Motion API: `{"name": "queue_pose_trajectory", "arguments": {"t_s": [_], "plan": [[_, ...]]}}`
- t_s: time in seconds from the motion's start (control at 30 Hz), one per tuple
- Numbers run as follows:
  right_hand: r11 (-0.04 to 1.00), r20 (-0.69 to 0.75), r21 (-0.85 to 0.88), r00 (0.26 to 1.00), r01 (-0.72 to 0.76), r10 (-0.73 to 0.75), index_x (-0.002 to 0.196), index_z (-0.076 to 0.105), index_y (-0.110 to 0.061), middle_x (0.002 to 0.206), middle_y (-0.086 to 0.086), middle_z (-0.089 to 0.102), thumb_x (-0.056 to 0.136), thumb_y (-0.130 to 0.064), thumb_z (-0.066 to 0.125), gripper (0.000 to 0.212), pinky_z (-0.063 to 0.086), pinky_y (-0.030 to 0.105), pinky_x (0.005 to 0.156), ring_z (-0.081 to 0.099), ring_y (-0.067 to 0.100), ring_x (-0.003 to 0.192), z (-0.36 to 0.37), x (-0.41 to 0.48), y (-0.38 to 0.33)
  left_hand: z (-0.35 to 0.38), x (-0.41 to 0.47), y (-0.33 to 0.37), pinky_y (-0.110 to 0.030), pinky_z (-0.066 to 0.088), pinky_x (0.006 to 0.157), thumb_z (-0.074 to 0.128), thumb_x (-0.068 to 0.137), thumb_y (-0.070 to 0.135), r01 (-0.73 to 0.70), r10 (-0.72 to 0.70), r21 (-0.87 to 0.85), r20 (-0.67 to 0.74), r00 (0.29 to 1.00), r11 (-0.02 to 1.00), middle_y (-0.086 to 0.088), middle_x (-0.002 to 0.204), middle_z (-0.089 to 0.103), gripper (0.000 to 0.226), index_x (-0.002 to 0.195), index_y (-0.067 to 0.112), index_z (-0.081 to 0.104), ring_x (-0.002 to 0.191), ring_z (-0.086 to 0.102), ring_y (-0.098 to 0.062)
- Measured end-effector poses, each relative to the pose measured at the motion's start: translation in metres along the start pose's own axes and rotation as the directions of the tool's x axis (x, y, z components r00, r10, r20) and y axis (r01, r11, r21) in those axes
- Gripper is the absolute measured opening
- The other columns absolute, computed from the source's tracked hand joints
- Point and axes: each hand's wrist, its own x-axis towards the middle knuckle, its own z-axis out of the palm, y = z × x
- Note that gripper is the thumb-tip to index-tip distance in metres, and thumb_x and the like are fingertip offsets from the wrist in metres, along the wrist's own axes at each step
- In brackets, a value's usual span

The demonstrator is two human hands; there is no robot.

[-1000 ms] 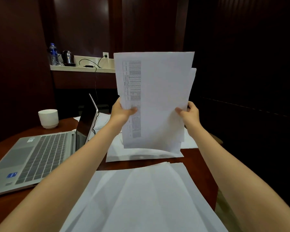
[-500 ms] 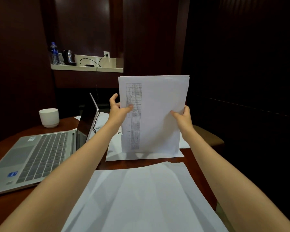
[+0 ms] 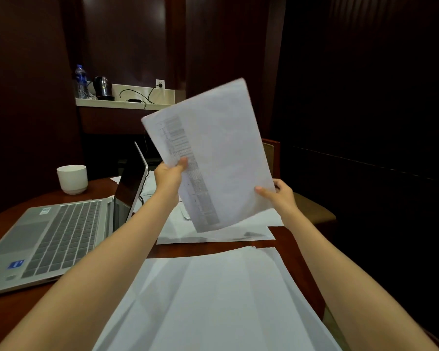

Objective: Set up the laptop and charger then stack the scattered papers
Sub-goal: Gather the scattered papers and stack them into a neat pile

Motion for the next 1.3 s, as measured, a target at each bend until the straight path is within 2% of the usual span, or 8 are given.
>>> {"name": "queue_pose_trajectory", "arguments": {"t_s": [0.13,0.23,0.4,0.6,0.73,0.87,1.0,1.3], "plan": [[0.963,-0.083,0.238,0.985,-0.128,0.151,0.131,0.046,-0.005,0.118,0.011,0.058,0.085,-0.016,0.068,0.052,0.047,0.033,0.088,0.057,0.021,0.099,-0.009,0.002,0.006,-0.003,0.005,-0.005,-0.047,0.041,0.104,0.063,0.087,0.017,0.12,-0.119,-0.155,0.018,0.993,0.981,-0.011,0.125,0.058,0.028,0.112,0.01,0.051,0.119,0.054,-0.029],[0.89,-0.001,0.406,0.974,-0.207,0.227,0.132,0.046,-0.007,0.114,0.007,0.059,0.086,-0.013,0.066,0.051,0.047,0.037,0.089,0.058,0.023,0.101,-0.007,-0.002,0.003,0.001,-0.001,-0.011,-0.049,0.04,0.105,0.062,0.088,0.015,0.173,-0.16,-0.228,0.075,0.984,0.958,-0.014,0.128,0.056,0.035,0.119,0.005,0.05,0.121,0.053,-0.03],[0.866,0.058,0.434,0.967,-0.247,0.247,0.131,0.048,-0.01,0.121,0.004,0.058,0.093,-0.008,0.055,0.039,0.048,0.039,0.085,0.055,0.025,0.107,0.003,-0.014,0.003,0.007,-0.012,-0.017,-0.049,0.045,0.099,0.058,0.09,0.009,0.195,-0.166,-0.252,0.133,0.977,0.948,-0.011,0.117,0.061,0.02,0.109,0.009,0.054,0.113,0.058,-0.029],[0.908,-0.121,0.333,0.944,-0.253,0.307,0.129,0.049,-0.003,0.129,0.013,0.056,0.097,-0.006,0.046,0.032,0.048,0.038,0.086,0.056,0.032,0.115,-0.013,-0.014,0.004,-0.006,-0.01,-0.02,-0.027,0.052,0.068,0.058,0.092,0.024,0.196,-0.197,0.031,0.045,0.979,0.98,-0.012,0.127,0.056,0.049,0.135,0.007,0.04,0.101,0.059,-0.022],[0.91,-0.065,0.278,0.939,-0.308,0.338,0.133,0.045,0.003,0.135,0.018,0.051,0.097,-0.001,0.043,0.036,0.046,0.038,0.087,0.052,0.035,0.12,-0.033,-0.019,0.007,-0.014,-0.009,-0.02,-0.033,0.044,0.086,0.055,0.092,0.026,0.153,-0.135,0.241,-0.088,0.987,0.958,-0.011,0.138,0.039,0.07,0.146,0.013,0.013,0.102,0.053,-0.024],[0.922,-0.018,0.168,0.934,-0.348,0.356,0.134,0.043,0.006,0.137,0.018,0.049,0.097,-0.001,0.044,0.038,0.044,0.034,0.084,0.051,0.033,0.121,-0.047,-0.029,0.009,-0.021,-0.02,-0.017,-0.043,0.035,0.102,0.059,0.087,0.018,-0.006,0.029,0.738,-0.018,0.999,0.675,-0.017,0.145,0.023,0.075,0.147,0.014,0.014,0.129,0.035,-0.036],[0.925,0.039,0.088,0.93,-0.369,0.367,0.137,0.039,0.005,0.138,0.018,0.048,0.097,0.0,0.043,0.041,0.043,0.034,0.083,0.05,0.035,0.122,-0.056,-0.044,0.017,-0.028,-0.037,-0.023,-0.046,0.027,0.107,0.061,0.085,0.02,-0.181,0.162,0.936,0.137,0.977,0.303,-0.018,0.146,0.024,0.067,0.143,0.015,0.027,0.132,0.029,-0.038],[0.891,0.124,-0.319,0.918,-0.322,0.377,0.139,0.038,0.003,0.142,0.013,0.044,0.097,-0.024,0.049,0.051,0.036,0.027,0.082,0.047,0.028,0.124,-0.063,-0.076,0.022,-0.046,-0.078,-0.037,-0.046,0.033,0.104,0.052,0.09,0.036,-0.131,-0.146,0.981,0.152,0.978,0.143,-0.022,0.146,0.024,0.073,0.146,0.013,0.012,0.13,0.032,-0.041]]}}
